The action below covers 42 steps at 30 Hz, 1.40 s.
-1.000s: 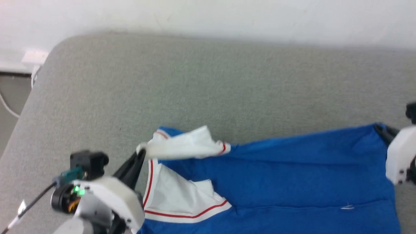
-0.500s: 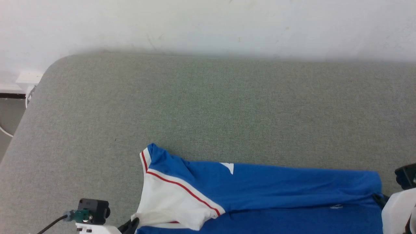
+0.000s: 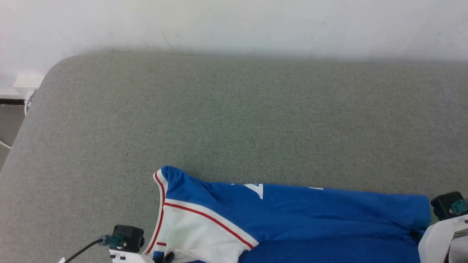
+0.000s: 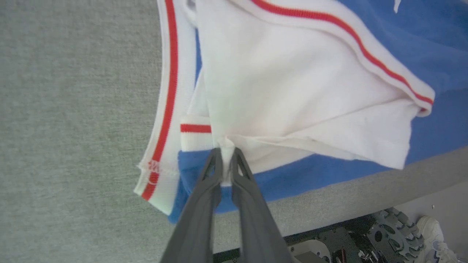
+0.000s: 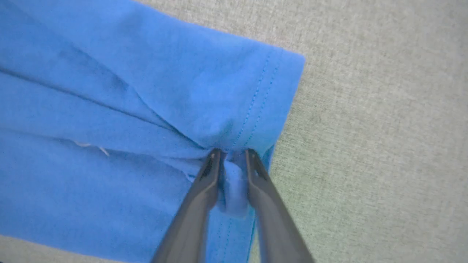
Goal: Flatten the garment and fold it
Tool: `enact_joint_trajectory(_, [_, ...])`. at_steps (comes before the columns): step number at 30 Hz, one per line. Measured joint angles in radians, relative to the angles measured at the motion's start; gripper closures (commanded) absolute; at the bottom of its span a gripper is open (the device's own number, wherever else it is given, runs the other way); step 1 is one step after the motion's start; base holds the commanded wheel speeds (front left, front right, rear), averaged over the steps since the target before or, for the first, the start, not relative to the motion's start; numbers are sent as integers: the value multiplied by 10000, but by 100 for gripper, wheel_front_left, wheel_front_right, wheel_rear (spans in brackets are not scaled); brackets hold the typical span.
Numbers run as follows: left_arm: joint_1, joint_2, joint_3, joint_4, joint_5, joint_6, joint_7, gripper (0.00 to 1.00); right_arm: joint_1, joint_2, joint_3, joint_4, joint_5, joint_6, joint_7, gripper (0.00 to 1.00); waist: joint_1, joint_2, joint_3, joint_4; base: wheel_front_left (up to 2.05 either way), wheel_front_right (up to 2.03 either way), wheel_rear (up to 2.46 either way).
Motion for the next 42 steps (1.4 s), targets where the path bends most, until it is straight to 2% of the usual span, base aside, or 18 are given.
enact_joint_trajectory(8, [-148,-334,113,422,50,-301,-759,0,-168,309,-2,-278,117,0,-58,0,0,0,-347,-19,0,0,0])
enact_joint_trajectory(14, [-60,-316,566,-234,-21,-161,-1407,0,-88,1179,-721,-1588,86,0,731,0,0,0,-929,-87,0,0,0])
enact_joint_trajectory(18, [14,-422,1208,-470,73,44,-2663,0,184,1774,-1488,-2157,-13,0,982,0,-1,0,-1288,-119,0,0,0])
enact_joint_trajectory(20, [32,-629,1557,-430,159,36,-3611,0,331,2065,-1812,-2234,-67,0,1022,0,-1,0,-1406,-125,0,0,0])
enact_joint_trajectory(23, [33,-855,1864,-79,861,-61,-5162,0,538,2516,-2449,-2165,-174,0,968,0,-2,0,-1448,-89,0,0,0])
enact_joint_trajectory(27, [204,-1716,2725,199,1770,-127,-5590,0,639,3221,-3175,-1829,-290,0,719,0,0,0,-1361,-27,0,0,0])
enact_joint_trajectory(32, [832,-3588,4876,-485,3793,-466,-5601,0,650,3735,-4006,-1220,-416,-2,257,0,1,0,-1170,44,0,0,0])
enact_joint_trajectory(36, [1459,-4675,5728,-717,5365,-1289,-5603,0,577,3960,-4512,-606,-407,-2,-35,0,0,0,-1032,119,0,0,0])
enact_joint_trajectory(42, [1597,-5327,6190,-591,7039,-2439,-5603,0,305,4042,-4661,437,-226,0,-207,0,0,1,-819,243,0,0,0])
